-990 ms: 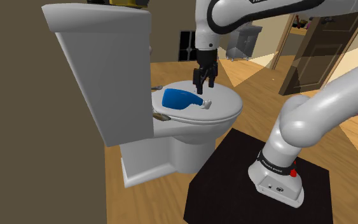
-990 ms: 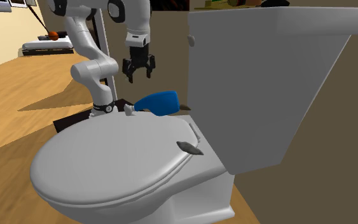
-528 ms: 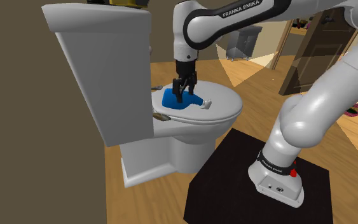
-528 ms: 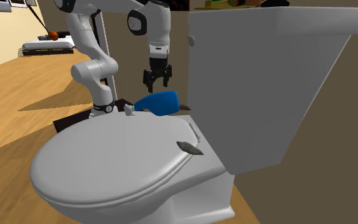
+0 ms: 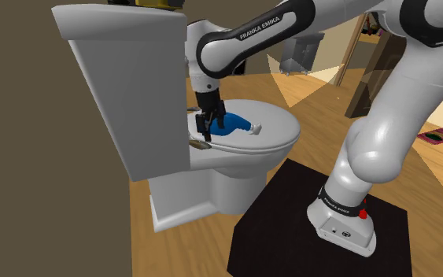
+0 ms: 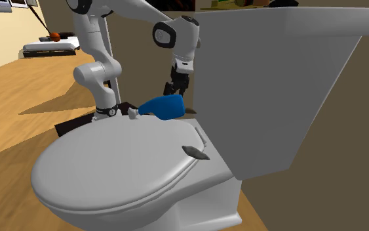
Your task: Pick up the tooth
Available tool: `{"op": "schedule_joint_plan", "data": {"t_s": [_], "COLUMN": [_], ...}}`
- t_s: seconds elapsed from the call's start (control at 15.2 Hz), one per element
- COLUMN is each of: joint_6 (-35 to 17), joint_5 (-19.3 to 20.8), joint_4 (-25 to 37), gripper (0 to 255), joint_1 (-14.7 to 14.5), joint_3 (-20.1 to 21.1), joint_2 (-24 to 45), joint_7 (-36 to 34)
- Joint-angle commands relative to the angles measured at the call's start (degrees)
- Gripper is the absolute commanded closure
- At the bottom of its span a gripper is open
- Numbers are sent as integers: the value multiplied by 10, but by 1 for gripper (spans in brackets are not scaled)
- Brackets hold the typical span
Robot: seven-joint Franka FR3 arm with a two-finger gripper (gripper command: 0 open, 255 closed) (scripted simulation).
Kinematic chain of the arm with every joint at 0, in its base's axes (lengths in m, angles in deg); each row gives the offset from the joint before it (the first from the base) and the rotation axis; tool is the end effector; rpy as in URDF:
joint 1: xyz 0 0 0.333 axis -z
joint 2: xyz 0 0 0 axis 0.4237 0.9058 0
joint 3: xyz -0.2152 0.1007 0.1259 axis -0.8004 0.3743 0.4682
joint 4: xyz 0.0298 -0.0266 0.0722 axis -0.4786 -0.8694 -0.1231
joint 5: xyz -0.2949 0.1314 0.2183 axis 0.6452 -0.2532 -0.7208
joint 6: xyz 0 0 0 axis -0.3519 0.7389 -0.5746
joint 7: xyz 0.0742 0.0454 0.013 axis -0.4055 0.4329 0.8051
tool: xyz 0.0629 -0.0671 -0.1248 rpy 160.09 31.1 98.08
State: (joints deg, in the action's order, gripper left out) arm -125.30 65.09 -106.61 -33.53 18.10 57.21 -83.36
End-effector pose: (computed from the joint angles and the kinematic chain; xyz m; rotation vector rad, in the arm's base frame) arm 0.4560 0.1550 0.3166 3.0637 0.2555 -0.3378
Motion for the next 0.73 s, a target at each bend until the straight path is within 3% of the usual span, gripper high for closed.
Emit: {"op": "schedule_joint_plan", "data": {"t_s": [0.0,0.59,0.66], "joint_6": [-122,-180,-193], "joint_5": [-13,-8,-6], "joint_4": [5,-24,-34], "gripper": [0,0,255], "joint_1": [-7,-9,-5], "joint_3": [6,5,0], "joint_2": [33,63,66], "joint_7": [1,-1,7]}}
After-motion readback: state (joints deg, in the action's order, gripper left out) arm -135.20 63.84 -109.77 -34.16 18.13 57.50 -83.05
